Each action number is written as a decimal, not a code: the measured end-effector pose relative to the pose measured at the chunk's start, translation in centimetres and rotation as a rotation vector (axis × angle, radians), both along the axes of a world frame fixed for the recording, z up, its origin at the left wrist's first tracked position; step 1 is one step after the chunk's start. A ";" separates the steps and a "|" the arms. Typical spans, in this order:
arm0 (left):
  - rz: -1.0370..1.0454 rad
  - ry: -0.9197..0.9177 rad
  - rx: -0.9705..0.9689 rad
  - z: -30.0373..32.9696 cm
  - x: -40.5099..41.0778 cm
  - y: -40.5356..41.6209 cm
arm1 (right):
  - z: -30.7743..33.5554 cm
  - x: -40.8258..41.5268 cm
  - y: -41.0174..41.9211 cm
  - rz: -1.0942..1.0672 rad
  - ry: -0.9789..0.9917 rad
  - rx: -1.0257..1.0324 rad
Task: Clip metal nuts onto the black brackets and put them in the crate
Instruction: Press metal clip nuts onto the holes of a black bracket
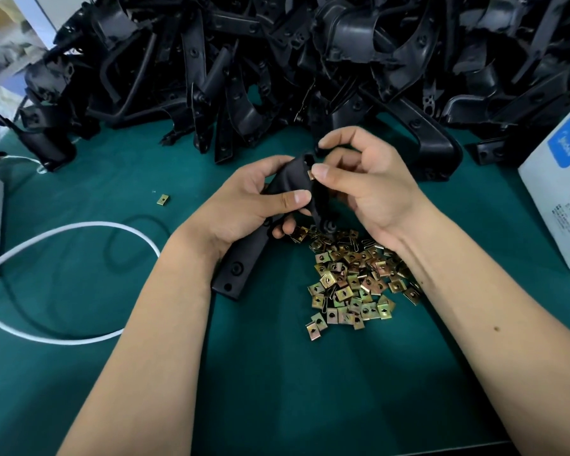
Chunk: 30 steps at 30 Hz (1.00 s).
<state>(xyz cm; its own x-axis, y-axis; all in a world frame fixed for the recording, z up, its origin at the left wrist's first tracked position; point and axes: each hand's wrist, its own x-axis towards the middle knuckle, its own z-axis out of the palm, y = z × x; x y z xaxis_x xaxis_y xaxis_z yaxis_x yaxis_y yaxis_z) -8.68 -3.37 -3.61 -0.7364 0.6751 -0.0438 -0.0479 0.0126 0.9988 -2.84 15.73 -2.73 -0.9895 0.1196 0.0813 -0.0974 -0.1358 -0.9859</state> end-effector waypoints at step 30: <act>0.358 -0.306 0.393 0.1 -0.9 -1.3 | -0.3 0.3 -1.2 -0.070 0.142 0.790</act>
